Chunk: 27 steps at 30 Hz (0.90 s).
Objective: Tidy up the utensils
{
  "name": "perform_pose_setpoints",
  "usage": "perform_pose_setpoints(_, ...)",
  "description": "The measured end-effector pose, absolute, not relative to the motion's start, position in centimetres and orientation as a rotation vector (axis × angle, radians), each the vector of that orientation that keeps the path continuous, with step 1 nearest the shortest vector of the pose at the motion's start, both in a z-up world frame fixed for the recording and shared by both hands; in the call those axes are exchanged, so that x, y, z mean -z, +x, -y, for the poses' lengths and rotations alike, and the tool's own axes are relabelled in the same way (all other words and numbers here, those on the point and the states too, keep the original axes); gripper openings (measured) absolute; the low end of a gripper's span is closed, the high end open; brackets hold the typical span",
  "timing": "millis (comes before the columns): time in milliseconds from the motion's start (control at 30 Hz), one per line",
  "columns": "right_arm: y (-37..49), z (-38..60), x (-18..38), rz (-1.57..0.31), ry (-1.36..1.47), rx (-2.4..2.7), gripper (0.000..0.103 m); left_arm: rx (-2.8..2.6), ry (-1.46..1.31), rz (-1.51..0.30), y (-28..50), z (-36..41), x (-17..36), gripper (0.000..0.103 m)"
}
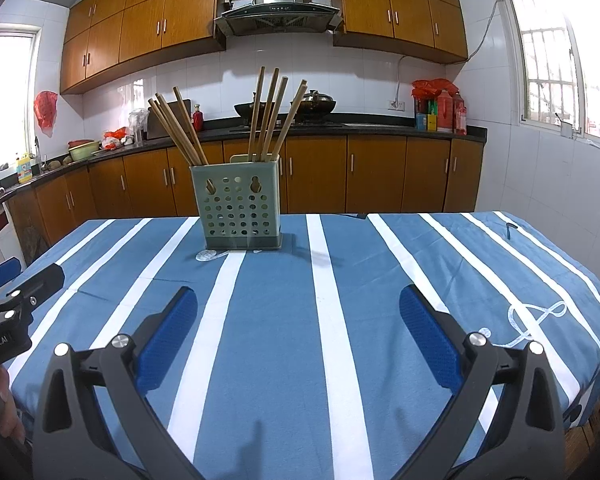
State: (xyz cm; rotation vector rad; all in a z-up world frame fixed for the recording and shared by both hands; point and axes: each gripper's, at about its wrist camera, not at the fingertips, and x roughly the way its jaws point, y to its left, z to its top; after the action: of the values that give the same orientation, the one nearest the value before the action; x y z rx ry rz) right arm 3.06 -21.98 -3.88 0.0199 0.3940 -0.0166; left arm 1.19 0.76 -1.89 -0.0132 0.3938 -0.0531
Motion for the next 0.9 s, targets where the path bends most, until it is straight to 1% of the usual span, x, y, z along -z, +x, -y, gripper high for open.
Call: perform_pose_setpoints(900,2.99,21.85,4.15,-0.398,0.021,0.014,0.099,0.057,-0.013,-0.397,1.36,-0.80,2.30,0.101)
